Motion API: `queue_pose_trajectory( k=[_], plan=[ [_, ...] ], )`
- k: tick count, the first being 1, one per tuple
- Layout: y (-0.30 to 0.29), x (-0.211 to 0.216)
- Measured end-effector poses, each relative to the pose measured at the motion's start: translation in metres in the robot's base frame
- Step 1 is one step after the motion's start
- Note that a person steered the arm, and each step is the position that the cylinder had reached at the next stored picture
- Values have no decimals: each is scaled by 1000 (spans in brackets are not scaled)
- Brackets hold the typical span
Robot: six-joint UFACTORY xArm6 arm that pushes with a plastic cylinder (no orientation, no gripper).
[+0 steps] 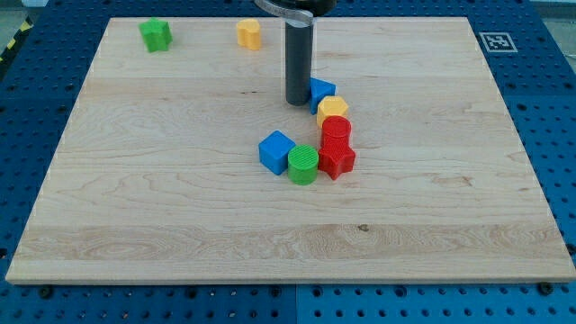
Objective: Point at the yellow heart
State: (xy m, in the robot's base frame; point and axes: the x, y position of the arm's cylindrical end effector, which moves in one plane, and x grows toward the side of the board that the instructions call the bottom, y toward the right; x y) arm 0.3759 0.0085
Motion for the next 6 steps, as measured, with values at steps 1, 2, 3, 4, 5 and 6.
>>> queue_pose_trajectory(
  k=[1, 2, 3, 4, 5, 6],
  plan=[
    [0, 0],
    [-19, -3],
    [-54, -33],
    [-58, -66],
    [-58, -84],
    [-59, -88]
  ],
)
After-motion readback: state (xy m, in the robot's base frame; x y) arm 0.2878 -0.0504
